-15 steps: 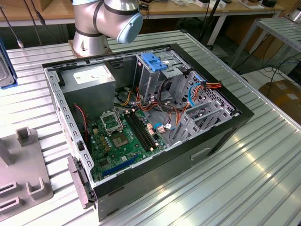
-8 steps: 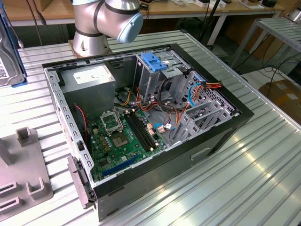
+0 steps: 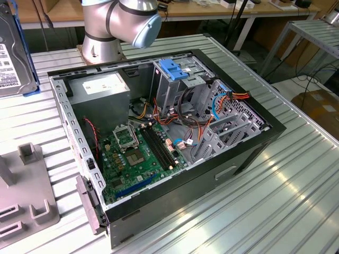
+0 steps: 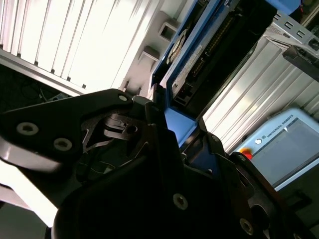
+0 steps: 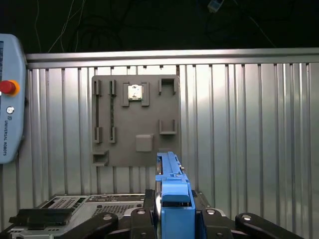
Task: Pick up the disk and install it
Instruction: 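Pick up the disk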
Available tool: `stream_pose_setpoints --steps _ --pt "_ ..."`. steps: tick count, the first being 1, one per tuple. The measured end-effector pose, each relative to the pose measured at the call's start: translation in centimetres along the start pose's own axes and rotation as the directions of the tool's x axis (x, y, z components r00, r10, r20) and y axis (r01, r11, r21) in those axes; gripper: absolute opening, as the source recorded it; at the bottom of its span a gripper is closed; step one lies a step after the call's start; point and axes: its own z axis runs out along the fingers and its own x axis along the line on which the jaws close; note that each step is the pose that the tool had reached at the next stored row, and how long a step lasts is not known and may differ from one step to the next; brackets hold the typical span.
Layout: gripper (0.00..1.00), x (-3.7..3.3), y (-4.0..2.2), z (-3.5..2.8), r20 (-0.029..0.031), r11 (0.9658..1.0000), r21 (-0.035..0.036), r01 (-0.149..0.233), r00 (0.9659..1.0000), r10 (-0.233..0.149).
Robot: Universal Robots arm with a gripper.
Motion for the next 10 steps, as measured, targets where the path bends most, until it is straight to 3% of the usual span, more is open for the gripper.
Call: stream_pose_setpoints --steps 4,10 --pt "0.36 -0.02 -1.11 0.04 -0.0004 1.0000 0.0000 0.000 1.0000 0.000" --pt "0.36 -0.05 -2.31 0.08 -0.0017 1.0000 0.0000 0.000 1.0000 0.000"
